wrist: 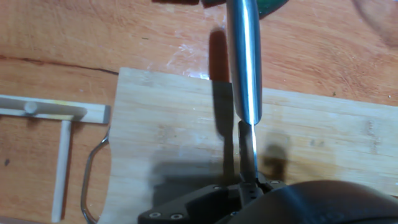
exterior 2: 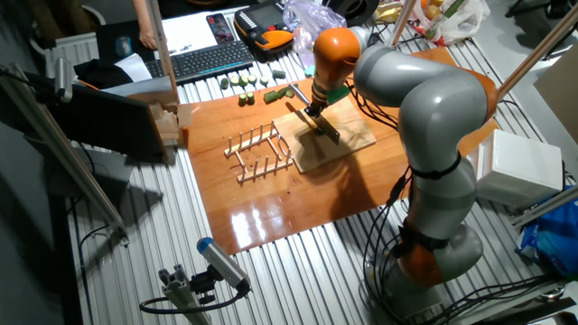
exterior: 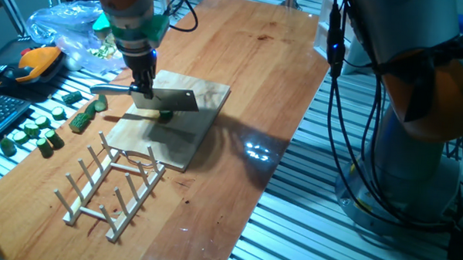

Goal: Chop the cucumber into shreds

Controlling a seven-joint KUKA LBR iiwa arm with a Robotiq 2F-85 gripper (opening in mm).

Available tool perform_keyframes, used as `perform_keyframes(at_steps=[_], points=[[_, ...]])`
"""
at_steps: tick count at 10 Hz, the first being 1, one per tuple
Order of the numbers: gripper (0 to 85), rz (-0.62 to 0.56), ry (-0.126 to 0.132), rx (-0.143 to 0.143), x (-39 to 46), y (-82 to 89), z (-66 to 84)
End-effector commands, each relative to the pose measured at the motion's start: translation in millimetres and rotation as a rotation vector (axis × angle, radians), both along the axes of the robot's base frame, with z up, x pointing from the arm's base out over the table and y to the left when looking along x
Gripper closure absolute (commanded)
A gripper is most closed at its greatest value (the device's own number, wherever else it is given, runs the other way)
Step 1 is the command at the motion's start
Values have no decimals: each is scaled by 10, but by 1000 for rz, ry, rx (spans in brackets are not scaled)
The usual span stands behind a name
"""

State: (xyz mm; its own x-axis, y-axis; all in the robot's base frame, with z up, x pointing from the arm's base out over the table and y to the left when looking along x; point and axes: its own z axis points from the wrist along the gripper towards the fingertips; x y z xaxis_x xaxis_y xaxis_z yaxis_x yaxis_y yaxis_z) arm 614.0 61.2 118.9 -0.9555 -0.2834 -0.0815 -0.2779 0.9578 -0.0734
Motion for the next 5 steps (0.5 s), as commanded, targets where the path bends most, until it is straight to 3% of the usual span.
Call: perform_keyframes(at_steps=[1,5], points=[[850,-2,-1,1,-5,-13,-11],[850,4,-16,8,-31,-70,-104]])
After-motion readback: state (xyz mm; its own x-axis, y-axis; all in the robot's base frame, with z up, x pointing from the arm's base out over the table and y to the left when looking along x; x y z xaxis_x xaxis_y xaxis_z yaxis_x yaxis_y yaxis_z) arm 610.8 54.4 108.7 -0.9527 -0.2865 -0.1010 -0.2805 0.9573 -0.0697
